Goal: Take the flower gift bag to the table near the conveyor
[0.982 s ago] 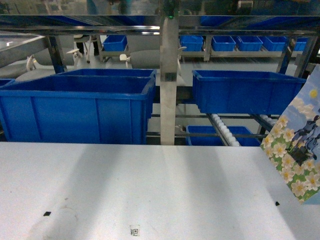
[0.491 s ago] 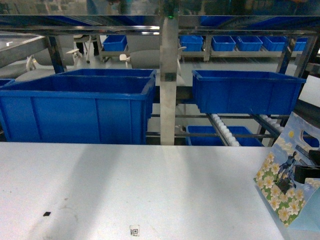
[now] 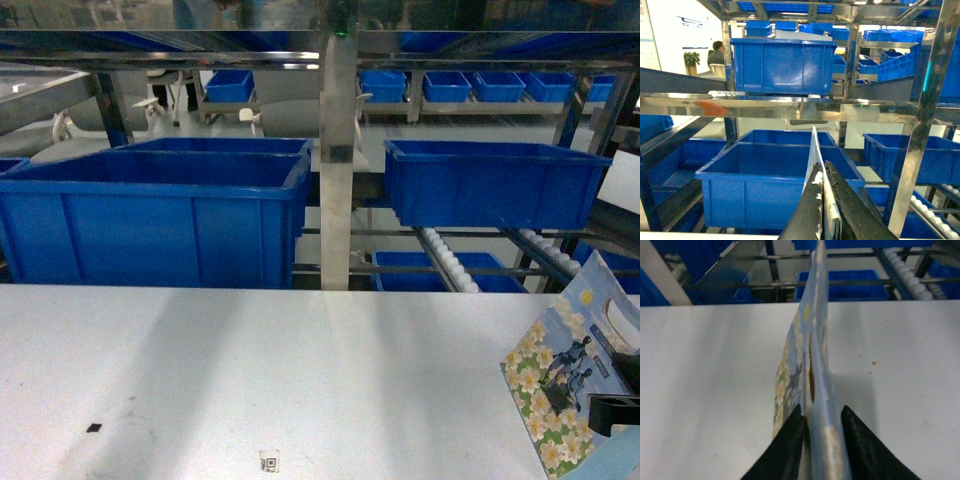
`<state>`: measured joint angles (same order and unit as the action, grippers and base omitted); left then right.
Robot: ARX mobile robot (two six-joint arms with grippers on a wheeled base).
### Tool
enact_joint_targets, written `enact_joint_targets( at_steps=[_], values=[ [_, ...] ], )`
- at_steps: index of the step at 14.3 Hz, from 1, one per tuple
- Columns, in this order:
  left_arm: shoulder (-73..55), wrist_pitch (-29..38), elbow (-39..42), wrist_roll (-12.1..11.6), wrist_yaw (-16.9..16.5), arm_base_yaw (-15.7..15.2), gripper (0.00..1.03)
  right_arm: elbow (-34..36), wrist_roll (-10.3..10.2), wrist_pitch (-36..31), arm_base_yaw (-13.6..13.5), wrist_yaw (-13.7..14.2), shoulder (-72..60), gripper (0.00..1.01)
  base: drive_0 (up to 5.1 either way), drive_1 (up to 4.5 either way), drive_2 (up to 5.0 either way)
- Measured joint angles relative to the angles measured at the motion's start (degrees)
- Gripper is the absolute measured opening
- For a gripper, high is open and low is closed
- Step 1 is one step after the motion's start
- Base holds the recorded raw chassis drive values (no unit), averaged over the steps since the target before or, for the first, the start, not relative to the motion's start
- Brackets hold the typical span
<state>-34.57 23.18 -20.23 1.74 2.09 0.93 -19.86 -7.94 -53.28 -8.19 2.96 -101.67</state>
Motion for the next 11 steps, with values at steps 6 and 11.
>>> enact_joint_targets(
  at_steps=[6,11],
  values=[
    [0.0,0.0,0.0,0.0,0.0,0.0,0.02,7.5,0.6,-1.7,-1.6,8.3,16.8,0.89,0.0,0.00,0.0],
    [0.0,0.0,0.0,0.0,0.0,0.0,0.02,12.1,4.9,4.1,2.2,12.0,31.5,0.98,0.0,0.00,0.0]
  ],
)
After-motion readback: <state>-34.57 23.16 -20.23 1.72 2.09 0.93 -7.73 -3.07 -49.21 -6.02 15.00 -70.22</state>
